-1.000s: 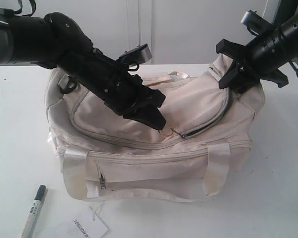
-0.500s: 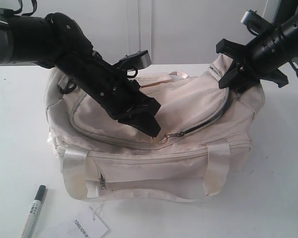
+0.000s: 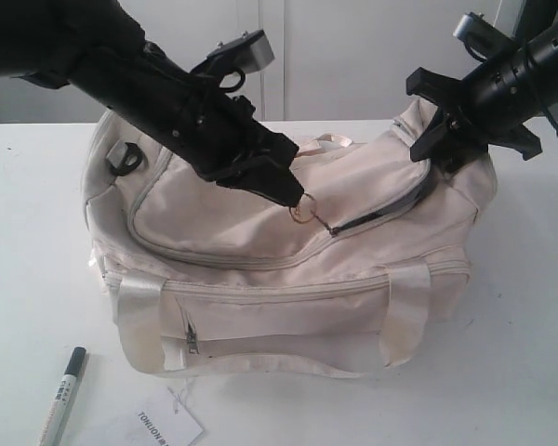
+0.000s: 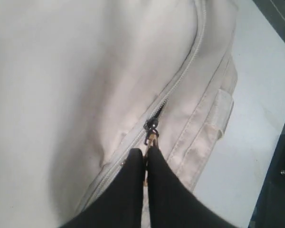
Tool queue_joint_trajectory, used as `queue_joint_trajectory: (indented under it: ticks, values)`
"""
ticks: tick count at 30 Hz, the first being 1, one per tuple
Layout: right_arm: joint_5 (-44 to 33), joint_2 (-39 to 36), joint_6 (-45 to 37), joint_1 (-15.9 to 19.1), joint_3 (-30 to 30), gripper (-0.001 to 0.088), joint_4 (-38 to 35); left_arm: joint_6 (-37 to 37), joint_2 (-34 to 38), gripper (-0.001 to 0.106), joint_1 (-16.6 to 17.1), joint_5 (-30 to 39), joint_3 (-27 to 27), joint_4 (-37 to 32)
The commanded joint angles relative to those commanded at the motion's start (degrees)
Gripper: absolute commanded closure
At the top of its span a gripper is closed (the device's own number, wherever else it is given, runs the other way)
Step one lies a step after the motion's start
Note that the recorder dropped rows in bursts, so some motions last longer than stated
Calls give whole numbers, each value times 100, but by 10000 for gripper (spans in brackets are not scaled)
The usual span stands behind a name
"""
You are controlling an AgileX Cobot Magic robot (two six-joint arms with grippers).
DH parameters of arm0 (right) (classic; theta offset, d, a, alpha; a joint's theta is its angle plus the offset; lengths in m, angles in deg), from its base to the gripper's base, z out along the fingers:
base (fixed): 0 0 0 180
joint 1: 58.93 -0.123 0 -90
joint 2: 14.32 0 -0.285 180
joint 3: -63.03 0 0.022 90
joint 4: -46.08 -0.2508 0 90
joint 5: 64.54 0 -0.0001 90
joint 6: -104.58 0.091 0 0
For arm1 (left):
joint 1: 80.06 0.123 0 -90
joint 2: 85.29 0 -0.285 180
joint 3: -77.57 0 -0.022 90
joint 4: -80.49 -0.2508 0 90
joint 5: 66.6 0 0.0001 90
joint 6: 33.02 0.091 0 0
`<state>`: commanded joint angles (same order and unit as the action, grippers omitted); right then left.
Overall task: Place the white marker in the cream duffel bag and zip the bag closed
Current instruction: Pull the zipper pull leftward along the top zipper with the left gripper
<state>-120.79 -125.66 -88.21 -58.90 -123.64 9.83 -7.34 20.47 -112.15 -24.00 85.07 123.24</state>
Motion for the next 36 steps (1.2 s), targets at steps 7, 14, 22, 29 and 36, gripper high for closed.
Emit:
queue_joint_trajectory:
  ticks: [7,14,22,29,36]
  values:
    - [-26,0,0,0,0,868,0,14,-198,1053,0,-99,0,1]
    - [0,0,-51,0,0,868,261,389,-495,1053,0,-99,0,-330]
    - [26,0,-51,0,0,868,260,355,-536,1053,0,293,0,-1766]
    - [36,0,-51,0,0,868,295,-29,-536,1053,0,514,0,-2466]
    - [35,0,-51,0,0,868,394,-43,-536,1053,0,885,0,-2888]
